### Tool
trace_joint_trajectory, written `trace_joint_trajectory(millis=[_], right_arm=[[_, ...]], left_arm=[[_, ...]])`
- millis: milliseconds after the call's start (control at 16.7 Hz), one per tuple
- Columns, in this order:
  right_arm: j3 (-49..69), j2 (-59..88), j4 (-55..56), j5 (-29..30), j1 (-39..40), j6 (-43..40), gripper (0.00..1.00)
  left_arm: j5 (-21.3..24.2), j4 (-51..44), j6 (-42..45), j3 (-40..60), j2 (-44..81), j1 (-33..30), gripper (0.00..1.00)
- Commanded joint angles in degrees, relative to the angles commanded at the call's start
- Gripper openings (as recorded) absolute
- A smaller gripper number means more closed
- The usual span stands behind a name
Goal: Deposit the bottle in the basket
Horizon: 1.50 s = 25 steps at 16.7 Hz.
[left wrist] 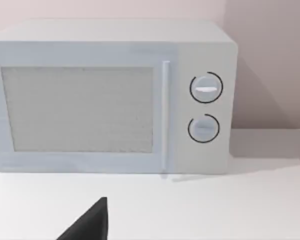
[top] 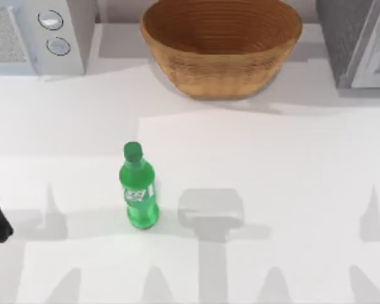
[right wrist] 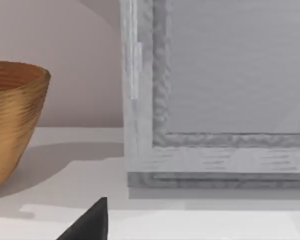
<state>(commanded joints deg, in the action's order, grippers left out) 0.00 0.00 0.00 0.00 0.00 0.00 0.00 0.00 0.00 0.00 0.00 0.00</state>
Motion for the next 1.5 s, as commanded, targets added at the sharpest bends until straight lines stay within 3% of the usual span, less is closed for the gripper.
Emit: trace_joint_trajectory(millis=[240,480,1140,1500], right_arm=[[0.0,0.0,0.0,0.0,0.0,0.0,1.00],[0.0,0.0,0.0,0.0,0.0,0.0,1.00],[0.0,0.0,0.0,0.0,0.0,0.0,1.00],[0.0,0.0,0.0,0.0,0.0,0.0,1.00]], left_arm=[[0.7,1.5,0.2,0.0,1.8,-0.4,1.00],[4.3,10.9,1.1,0.1,12.2,-2.6,1.00],[19.9,58.5,5.2,0.1,67.8,-11.6,1.00],[26.8,78.8,6.8,0.2,92.1,-15.6,1.00]])
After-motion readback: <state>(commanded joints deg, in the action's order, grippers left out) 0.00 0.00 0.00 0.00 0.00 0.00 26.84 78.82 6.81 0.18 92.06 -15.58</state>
